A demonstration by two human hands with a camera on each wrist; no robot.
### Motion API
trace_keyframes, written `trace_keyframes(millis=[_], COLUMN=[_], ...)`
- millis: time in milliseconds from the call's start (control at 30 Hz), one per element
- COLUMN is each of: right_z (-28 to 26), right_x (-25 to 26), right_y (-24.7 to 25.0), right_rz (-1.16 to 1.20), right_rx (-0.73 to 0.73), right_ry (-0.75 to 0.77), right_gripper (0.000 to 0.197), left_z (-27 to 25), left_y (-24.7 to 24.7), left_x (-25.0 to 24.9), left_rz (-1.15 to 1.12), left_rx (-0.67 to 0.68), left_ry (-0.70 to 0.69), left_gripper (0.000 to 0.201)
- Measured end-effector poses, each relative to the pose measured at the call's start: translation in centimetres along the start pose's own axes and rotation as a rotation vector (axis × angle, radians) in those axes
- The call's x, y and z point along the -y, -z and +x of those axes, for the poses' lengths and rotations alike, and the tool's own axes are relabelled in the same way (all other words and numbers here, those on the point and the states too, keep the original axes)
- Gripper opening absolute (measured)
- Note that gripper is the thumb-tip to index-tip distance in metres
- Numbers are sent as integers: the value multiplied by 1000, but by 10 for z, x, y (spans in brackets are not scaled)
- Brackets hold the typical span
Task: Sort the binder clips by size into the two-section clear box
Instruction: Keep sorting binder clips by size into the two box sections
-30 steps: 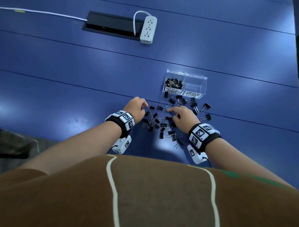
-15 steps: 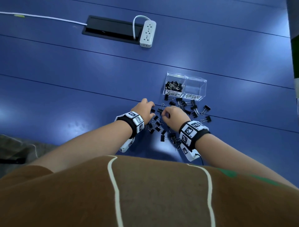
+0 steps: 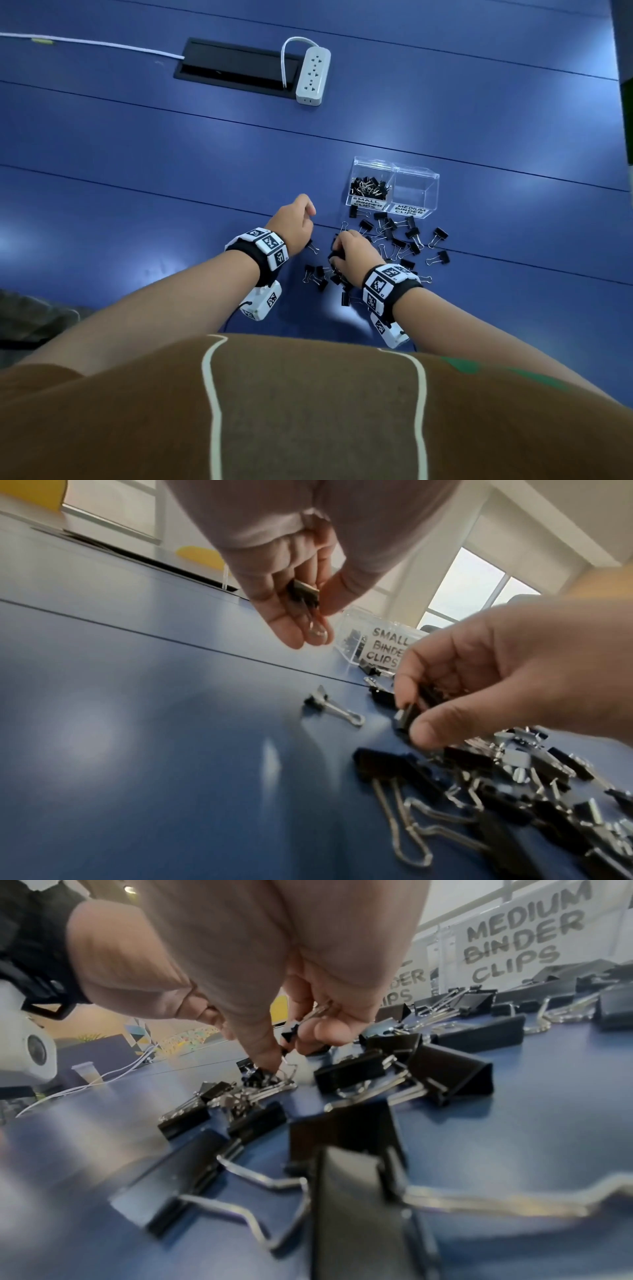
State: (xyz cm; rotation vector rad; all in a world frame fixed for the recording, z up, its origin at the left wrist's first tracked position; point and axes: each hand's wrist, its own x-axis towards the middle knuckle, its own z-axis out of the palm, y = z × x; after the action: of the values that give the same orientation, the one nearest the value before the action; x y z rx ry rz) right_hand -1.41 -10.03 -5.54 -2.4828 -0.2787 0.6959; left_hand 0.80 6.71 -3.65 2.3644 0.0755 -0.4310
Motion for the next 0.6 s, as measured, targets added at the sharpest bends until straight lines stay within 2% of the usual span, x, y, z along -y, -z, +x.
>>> trace_keyframes(millis=[133, 333, 467, 600], right_z=[-3, 14, 40, 58], right_x=[-1, -5, -11, -15], right_y=[6, 60, 99, 112], right_rz=[83, 226, 178, 62], right_rx=[-8, -233, -356, -300], right_ry=[-25, -116, -195, -191], right_gripper=[9, 8, 12, 18], left_z=[-3, -6, -3, -1], left_y=[7, 0, -7, -6], left_x=[4, 13, 18, 16], left_rz=[178, 457, 474, 445], left_rx=[129, 251, 276, 290], left_ry=[57, -131, -111, -41], left_gripper=[17, 27, 21, 21])
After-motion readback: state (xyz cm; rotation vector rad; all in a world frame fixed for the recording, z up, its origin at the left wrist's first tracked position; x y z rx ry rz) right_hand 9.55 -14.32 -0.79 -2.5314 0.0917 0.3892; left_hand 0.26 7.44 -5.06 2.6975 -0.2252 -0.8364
